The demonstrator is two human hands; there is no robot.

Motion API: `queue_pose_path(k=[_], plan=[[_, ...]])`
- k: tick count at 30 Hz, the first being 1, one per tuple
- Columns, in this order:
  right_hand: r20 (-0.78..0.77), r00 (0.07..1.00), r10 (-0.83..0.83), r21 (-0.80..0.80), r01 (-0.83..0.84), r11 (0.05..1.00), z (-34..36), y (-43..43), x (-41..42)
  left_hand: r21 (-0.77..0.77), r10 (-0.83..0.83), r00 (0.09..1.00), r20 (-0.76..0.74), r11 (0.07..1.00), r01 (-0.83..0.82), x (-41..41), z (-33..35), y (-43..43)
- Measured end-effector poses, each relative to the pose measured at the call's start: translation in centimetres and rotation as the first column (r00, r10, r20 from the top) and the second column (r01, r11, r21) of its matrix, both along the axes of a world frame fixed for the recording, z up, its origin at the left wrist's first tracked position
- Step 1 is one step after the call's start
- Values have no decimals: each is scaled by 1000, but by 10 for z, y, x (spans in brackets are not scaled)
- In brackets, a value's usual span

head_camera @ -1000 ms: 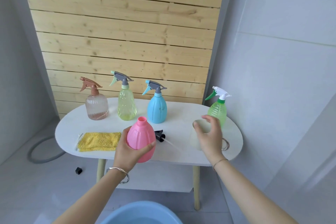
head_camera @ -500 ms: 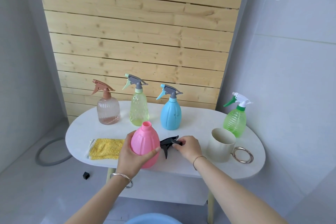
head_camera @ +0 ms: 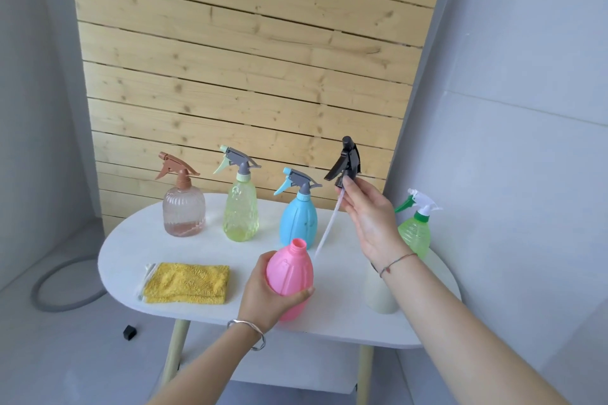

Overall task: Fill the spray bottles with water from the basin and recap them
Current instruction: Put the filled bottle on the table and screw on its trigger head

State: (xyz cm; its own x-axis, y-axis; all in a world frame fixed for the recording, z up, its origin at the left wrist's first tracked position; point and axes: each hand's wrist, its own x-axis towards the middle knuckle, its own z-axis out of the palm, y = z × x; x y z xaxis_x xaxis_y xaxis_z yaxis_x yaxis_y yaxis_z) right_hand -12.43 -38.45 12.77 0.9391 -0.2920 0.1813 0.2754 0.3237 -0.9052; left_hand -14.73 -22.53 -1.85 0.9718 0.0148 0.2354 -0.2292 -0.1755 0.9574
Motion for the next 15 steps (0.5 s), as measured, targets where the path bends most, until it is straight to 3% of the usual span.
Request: queue_pose_path(k=[6, 15], plan=[[79, 995, -54, -43, 58, 997, 4, 7, -2, 8, -15, 1000, 3, 1000, 15, 0, -5, -6], [79, 997, -27, -14, 28, 999, -3, 20, -1, 46, -57, 998, -25, 997, 58, 3, -11, 0]])
